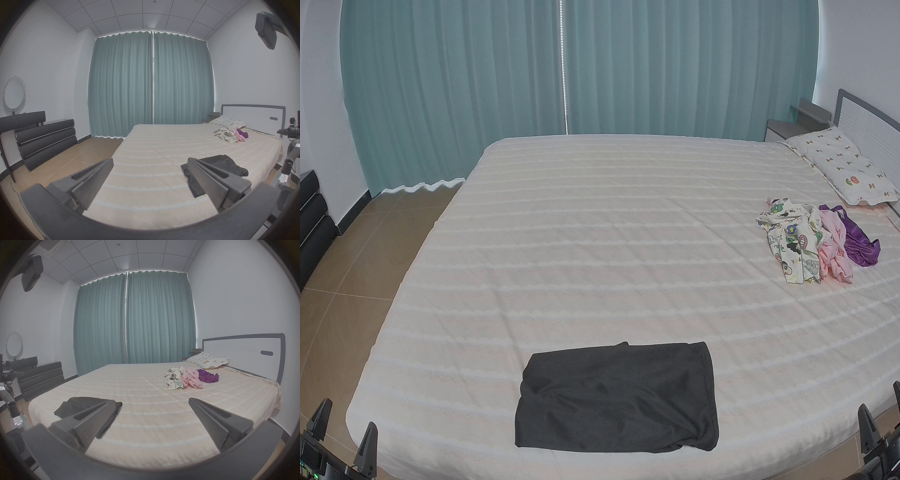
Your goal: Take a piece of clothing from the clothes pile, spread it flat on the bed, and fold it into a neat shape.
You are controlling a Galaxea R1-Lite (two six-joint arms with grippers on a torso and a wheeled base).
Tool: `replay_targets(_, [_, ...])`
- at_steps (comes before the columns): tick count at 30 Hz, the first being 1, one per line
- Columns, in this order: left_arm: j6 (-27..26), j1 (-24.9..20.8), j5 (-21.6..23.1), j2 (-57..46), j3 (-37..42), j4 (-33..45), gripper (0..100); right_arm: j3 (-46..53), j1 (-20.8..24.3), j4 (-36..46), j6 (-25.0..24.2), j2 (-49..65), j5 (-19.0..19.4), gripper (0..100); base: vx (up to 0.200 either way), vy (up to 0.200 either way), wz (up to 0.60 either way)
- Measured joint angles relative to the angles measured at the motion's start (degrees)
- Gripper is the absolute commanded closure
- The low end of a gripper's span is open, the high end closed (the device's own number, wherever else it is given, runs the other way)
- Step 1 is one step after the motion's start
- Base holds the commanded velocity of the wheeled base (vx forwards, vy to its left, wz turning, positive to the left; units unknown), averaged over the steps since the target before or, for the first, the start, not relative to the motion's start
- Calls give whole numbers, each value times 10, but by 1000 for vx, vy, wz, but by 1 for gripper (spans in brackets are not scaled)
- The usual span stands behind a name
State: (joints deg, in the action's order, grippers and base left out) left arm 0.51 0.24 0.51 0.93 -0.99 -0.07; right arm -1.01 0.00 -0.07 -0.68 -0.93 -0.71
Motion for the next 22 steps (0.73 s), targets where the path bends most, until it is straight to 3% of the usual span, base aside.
replay_targets(22, [0, 0, 0, 0, 0, 0, 0, 0, 0, 0, 1, 0, 0, 0, 0, 0, 0])
